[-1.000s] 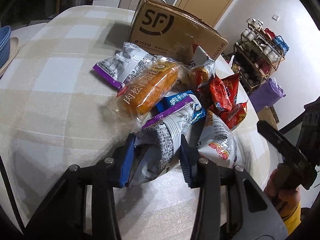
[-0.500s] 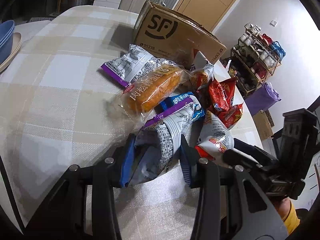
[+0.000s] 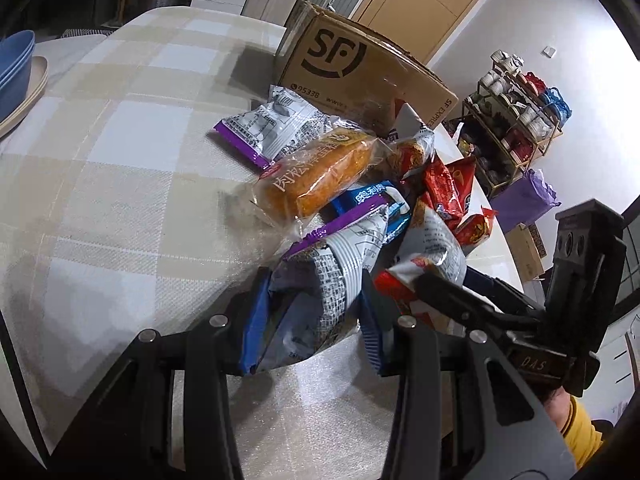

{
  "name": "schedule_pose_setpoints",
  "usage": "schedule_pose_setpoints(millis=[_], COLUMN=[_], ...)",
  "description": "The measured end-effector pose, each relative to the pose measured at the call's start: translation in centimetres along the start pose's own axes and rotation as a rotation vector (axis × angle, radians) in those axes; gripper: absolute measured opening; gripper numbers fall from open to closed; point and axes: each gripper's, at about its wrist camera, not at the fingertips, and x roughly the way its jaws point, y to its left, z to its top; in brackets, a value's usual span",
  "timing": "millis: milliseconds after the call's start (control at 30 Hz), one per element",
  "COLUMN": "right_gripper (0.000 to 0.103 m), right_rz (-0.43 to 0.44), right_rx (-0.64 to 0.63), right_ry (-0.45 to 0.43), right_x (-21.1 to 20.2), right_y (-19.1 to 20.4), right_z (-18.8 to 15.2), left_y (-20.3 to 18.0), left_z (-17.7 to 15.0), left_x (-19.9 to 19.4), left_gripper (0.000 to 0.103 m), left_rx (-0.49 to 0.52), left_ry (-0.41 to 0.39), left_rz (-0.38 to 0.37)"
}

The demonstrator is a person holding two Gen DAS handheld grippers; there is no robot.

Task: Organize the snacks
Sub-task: 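Grasp the white chip bag with the right tool and lift it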

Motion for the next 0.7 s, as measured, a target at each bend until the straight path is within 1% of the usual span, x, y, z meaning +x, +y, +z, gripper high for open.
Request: schedule_pose_setpoints(millis=[167,433,700], right_gripper=[0.079,0.079,0.079], right_rz=[0.048,0.108,0.141], right_rx=[0.031,0.039,0.012], right_ry=[-0.025,-0.036,-0.099], right_x=[-0.7,-1.7,-4.5], right_y=[-0.8,-0.6,-0.1], right_z=[-0.6,-1.3,-1.2], left_y=[0.1,-0.4,-0.8], left_z=[0.0,-0.1,-0.1], left_x=[0.0,-0.5,-0.9], left_gripper=[0.038,0.038,0.038], left_rx=[-0.002,0.013,0.027], left_ry=[0.003,-0.008,-0.022], left_rz=[0.004,0.021,0.052])
